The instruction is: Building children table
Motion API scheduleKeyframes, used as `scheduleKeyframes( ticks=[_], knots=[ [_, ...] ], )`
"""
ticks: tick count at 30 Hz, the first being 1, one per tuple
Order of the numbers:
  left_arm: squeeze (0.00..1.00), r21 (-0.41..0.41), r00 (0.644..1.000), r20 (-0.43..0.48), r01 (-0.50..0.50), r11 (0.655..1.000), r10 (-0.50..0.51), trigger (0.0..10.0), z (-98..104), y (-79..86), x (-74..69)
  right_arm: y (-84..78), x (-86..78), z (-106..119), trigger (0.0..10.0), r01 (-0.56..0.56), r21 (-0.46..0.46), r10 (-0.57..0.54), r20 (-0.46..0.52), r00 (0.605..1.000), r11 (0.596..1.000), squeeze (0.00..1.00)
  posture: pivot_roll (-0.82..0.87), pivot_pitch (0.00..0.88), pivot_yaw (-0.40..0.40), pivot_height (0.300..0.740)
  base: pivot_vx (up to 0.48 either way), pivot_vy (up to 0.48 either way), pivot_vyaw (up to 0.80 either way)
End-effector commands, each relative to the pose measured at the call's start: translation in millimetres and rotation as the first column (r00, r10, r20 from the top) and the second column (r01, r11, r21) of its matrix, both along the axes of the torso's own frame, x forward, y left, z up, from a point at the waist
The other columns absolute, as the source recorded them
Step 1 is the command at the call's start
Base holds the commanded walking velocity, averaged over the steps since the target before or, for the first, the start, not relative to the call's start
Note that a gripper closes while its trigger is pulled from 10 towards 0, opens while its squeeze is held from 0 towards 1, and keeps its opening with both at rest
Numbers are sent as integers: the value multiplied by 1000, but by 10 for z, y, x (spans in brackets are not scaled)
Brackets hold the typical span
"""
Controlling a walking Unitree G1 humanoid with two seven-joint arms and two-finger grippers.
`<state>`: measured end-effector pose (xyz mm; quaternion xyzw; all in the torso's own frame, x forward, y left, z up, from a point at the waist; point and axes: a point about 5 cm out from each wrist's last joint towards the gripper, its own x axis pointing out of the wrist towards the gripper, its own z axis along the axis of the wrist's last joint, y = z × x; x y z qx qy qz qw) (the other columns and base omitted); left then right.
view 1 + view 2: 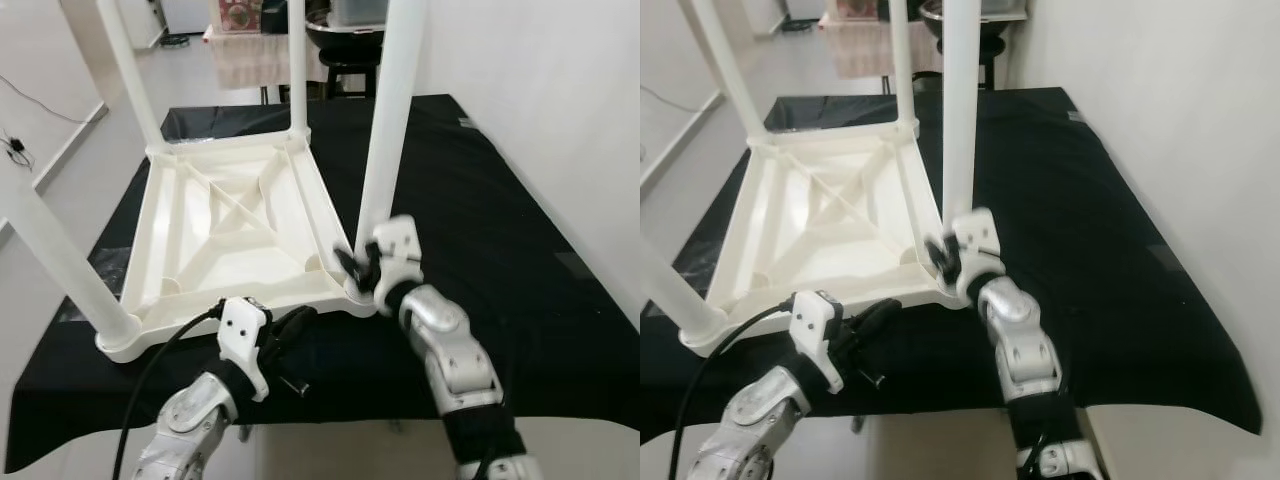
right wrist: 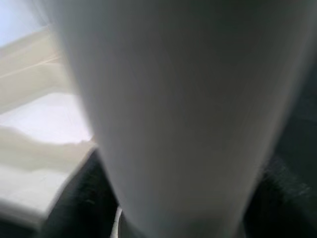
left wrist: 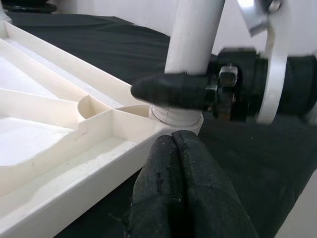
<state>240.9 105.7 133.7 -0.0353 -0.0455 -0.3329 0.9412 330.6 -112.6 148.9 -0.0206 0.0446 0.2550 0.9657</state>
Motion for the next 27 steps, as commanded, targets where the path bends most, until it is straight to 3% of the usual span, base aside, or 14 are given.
scheduleKeyframes(
  ticks=[1, 2, 3, 4, 6, 9, 11, 12, 14, 18, 19, 20, 27],
  knots=[
    [0, 1, 1000, -20, 3, 1000, -3, 10000, -41, 2, 4, 76, 3, 219, 10000, -187, 85, 183, 54, 982, 979, 459, 18, 119, -18, 740, 0, 0, 0],
    [0, 1, 1000, -20, 4, 1000, -4, 10000, -41, -4, 4, 83, -19, 285, 10000, -269, 111, 262, 71, 962, 957, 459, 18, 119, -19, 740, 0, 0, 0],
    [0, -1, 1000, -20, 6, 1000, -6, 10000, -41, -10, 5, 52, -43, 360, 10000, -364, 102, 353, 110, 929, 926, 0, 18, 118, -21, 740, 0, 0, 0],
    [0, -2, 1000, -20, 7, 1000, -7, 10000, -42, -15, 6, 16, -58, 403, 10000, -435, 95, 423, 124, 897, 895, 0, 17, 118, -23, 740, 0, 0, 0],
    [0, -3, 1000, -20, 8, 1000, -8, 10000, -42, -18, 7, -11, -63, 420, 10000, -468, 87, 456, 129, 881, 880, 0, 17, 118, -23, 740, 0, 0, 0],
    [0, -7, 1000, -19, 9, 1000, -9, 10000, -41, -37, 9, -100, -71, 432, 10000, -584, 39, 576, 127, 808, 811, 0, 19, 114, -34, 740, 0, 0, 0],
    [0, -10, 1000, -18, 8, 1000, -8, 10000, -40, -50, 10, -159, -70, 417, 10000, -640, 85, 630, 115, 768, 764, 0, 25, 112, -36, 740, 0, 0, 0],
    [0, -10, 1000, -18, 8, 1000, -8, 10000, -40, -50, 10, -159, -70, 417, 10000, -640, 85, 630, 115, 768, 764, 0, 25, 112, -36, 740, 0, 0, 0],
    [0, -10, 1000, -17, 7, 1000, -7, 10000, -39, -57, 10, -203, -72, 374, 10000, -681, 90, 674, 99, 732, 727, 0, 28, 112, -37, 740, 0, 0, 0],
    [0, -11, 1000, -17, 6, 1000, -6, 10000, -39, -61, 10, -247, -11, 338, 10000, -684, 95, 679, 81, 729, 723, 0, 27, 111, -43, 740, 0, 0, 0],
    [0, -12, 1000, -16, 6, 1000, -6, 10000, -39, -62, 11, -263, 45, 378, 3882, -684, 114, 677, 96, 729, 720, 0, 27, 111, -43, 740, 0, 0, 0],
    [0, -13, 1000, -16, 6, 1000, -6, 10000, -39, -63, 11, -265, 54, 403, 0, -689, 122, 681, 107, 725, 714, 0, 24, 112, -42, 740, 0, 0, 0],
    [0, -14, 1000, -17, 7, 1000, -8, 10000, -39, -67, 10, -287, 61, 393, 0, -708, 140, 698, 120, 706, 692, 0, 16, 113, -43, 740, 0, 0, 0]
  ],
)
